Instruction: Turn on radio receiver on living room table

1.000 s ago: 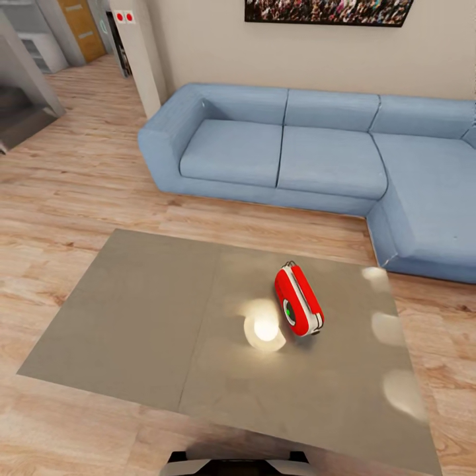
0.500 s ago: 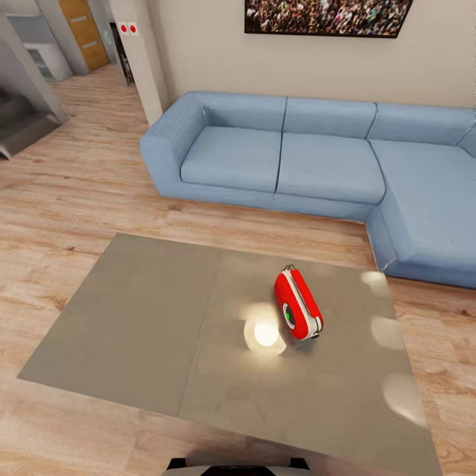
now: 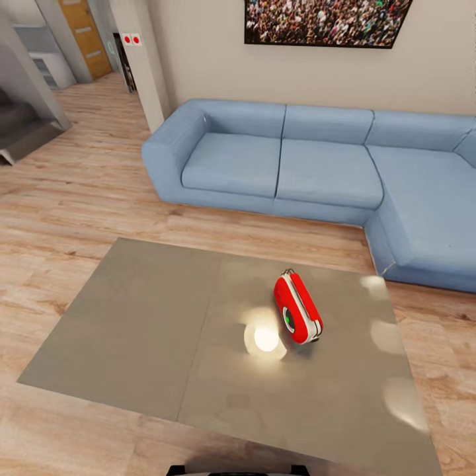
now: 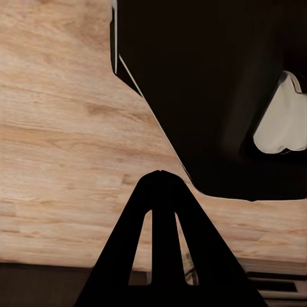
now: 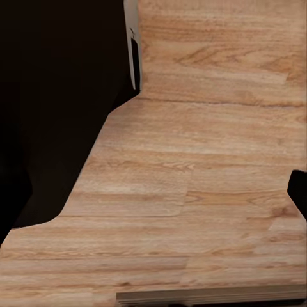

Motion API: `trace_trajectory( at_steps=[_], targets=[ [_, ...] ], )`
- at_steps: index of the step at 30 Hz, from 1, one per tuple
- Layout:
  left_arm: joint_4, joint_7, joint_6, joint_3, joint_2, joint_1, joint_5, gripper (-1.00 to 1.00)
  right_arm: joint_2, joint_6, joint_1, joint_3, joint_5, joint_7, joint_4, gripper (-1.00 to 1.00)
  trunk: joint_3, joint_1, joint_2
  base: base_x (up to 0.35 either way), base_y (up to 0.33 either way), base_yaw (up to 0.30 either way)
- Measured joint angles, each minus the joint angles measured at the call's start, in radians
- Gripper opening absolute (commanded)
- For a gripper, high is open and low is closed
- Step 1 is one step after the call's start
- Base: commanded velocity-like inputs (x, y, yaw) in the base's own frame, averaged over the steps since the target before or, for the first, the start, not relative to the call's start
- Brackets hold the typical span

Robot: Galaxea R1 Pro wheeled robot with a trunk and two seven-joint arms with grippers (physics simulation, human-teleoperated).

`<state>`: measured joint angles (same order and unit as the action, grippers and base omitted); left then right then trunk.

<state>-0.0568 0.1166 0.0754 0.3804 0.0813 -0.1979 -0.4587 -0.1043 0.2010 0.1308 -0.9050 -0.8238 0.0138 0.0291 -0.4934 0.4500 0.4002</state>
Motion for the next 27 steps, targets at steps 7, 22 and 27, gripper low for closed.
trace_trajectory(
  at_steps=[7, 22, 27],
  targets=[
    [0.000, 0.000, 0.000, 0.000, 0.000, 0.000, 0.000, -1.00, 0.000, 0.000, 0.000, 0.000, 0.000, 0.000, 0.000, 1.00, 0.011, 0.000, 0.000, 0.000, 0.000, 0.000],
    [0.000, 0.000, 0.000, 0.000, 0.000, 0.000, 0.000, -1.00, 0.000, 0.000, 0.000, 0.000, 0.003, 0.000, 0.000, 1.00, 0.035, 0.000, 0.000, 0.000, 0.000, 0.000],
    [0.000, 0.000, 0.000, 0.000, 0.000, 0.000, 0.000, -1.00, 0.000, 0.000, 0.000, 0.000, 0.003, 0.000, 0.000, 1.00, 0.043, 0.000, 0.000, 0.000, 0.000, 0.000]
  ],
)
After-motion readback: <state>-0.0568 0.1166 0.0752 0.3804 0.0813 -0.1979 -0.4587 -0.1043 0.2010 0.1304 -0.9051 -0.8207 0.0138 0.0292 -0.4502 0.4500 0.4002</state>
